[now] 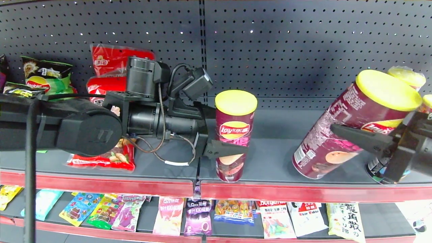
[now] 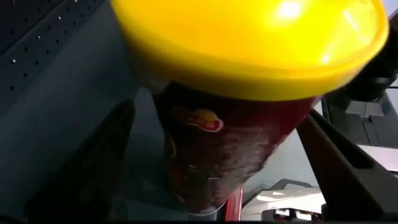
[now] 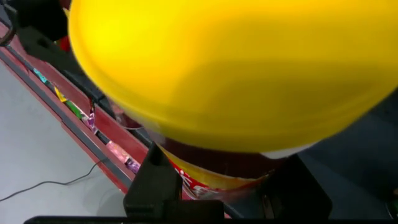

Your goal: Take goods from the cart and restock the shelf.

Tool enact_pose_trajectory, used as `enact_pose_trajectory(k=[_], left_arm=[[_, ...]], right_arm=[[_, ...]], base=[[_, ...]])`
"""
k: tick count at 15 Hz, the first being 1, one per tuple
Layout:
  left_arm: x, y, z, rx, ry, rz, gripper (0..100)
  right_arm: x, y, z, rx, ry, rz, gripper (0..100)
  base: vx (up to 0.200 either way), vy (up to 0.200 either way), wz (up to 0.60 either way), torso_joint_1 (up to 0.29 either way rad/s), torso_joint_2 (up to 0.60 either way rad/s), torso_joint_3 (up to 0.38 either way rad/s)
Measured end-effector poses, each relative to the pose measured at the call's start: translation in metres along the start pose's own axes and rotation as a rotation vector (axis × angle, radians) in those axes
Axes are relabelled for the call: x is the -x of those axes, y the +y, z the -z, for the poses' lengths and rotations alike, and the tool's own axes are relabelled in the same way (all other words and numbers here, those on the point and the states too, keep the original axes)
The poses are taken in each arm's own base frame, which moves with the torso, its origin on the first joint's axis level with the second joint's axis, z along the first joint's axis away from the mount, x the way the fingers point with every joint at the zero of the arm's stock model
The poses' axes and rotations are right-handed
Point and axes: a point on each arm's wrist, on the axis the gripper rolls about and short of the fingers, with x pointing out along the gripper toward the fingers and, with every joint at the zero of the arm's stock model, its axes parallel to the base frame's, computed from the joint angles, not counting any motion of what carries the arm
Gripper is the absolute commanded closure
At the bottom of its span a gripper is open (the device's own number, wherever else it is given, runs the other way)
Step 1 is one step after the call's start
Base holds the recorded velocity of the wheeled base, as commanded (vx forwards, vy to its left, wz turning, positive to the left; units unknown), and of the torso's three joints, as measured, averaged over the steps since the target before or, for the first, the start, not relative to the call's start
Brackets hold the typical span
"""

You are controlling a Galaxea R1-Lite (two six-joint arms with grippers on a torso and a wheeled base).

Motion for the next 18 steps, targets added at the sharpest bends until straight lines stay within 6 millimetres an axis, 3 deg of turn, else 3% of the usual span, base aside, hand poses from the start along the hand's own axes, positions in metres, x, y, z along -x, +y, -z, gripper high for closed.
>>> enact_pose_trajectory(k=[3, 7, 12, 18], left_arm=[[0.007, -0.001, 0.005, 0.012, 0.013, -0.019, 0], [0.031, 0.0, 0.016, 0.031, 0.027, -0.091, 0], [0.065, -0.012, 0.031, 0.07, 0.05, -0.176, 0], [0.096, -0.032, 0.036, 0.092, 0.06, -0.244, 0]], right_arm=[[-0.03, -0.007, -0.019, 0.002, -0.017, 0.007, 100], [-0.08, -0.011, -0.034, 0.004, -0.016, -0.015, 100], [-0.14, -0.012, -0.031, 0.001, 0.018, -0.043, 100], [-0.174, -0.007, -0.017, -0.005, 0.063, -0.054, 100]], base=[[0.0, 0.0, 0.0, 0.0, 0.0, 0.0], [0.0, 0.0, 0.0, 0.0, 0.0, 0.0], [0.0, 0.0, 0.0, 0.0, 0.0, 0.0], [0.0, 0.0, 0.0, 0.0, 0.0, 0.0]])
